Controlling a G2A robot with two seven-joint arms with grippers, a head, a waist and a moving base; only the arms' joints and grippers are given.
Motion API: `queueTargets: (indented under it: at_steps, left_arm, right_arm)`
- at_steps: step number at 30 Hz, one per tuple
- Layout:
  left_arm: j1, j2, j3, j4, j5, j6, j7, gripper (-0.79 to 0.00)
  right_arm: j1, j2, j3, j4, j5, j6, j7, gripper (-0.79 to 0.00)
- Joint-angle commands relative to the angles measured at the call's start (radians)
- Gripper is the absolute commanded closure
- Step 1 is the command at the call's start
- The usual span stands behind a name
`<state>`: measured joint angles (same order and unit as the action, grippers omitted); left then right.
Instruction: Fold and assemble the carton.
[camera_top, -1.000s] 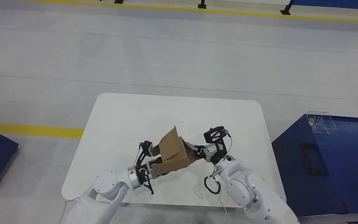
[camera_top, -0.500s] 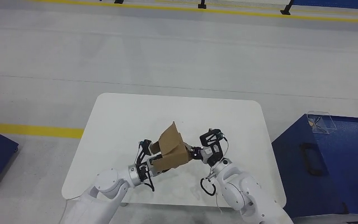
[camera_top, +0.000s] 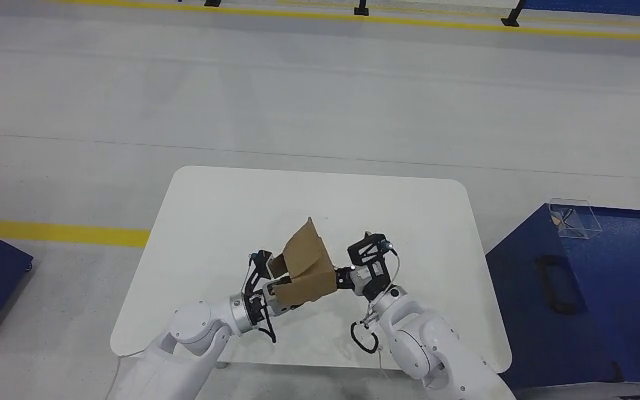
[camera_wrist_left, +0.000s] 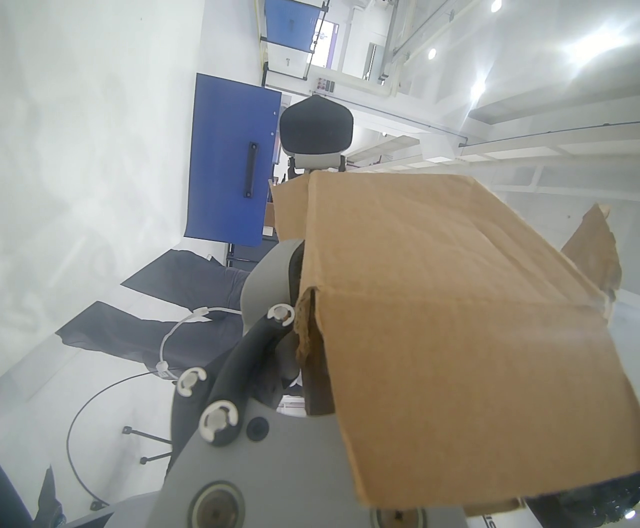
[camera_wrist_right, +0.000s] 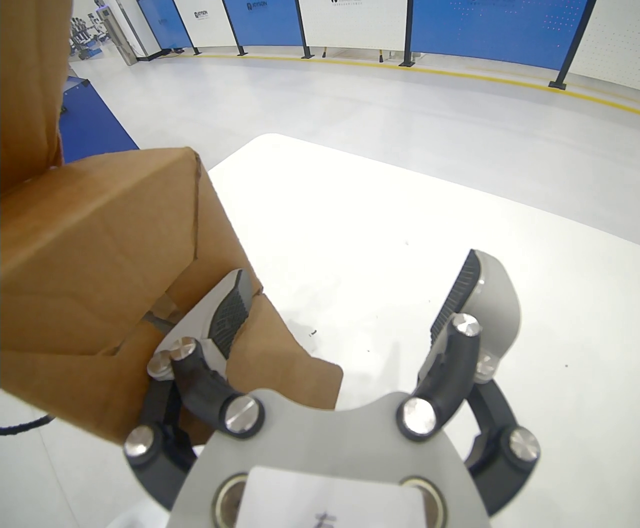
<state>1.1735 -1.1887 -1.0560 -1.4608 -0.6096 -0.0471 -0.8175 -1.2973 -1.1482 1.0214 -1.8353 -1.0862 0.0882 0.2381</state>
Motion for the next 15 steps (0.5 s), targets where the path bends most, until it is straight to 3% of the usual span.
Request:
queueTargets:
  at_steps: [1,10,15]
  left_arm:
    - [0.000,0.000,-0.001,0.002,-0.002,-0.003,-0.003,0.000]
    - [-0.020,-0.002,-0.025,0.048,-0.138,0.052,-0.136,0.000]
    - [-0.028,-0.001,-0.038,0.059,-0.139,0.046,-0.152,0.000]
  right_arm:
    - [-0.003,-0.001,0.010,-0.001,0.013,-0.003,-0.008,-0.785]
    - [-0.043,0.005,0.141,-0.003,0.111,-0.048,-0.045,-0.785]
    - [-0.078,0.014,0.217,0.031,0.160,-0.107,-0.012,-0.785]
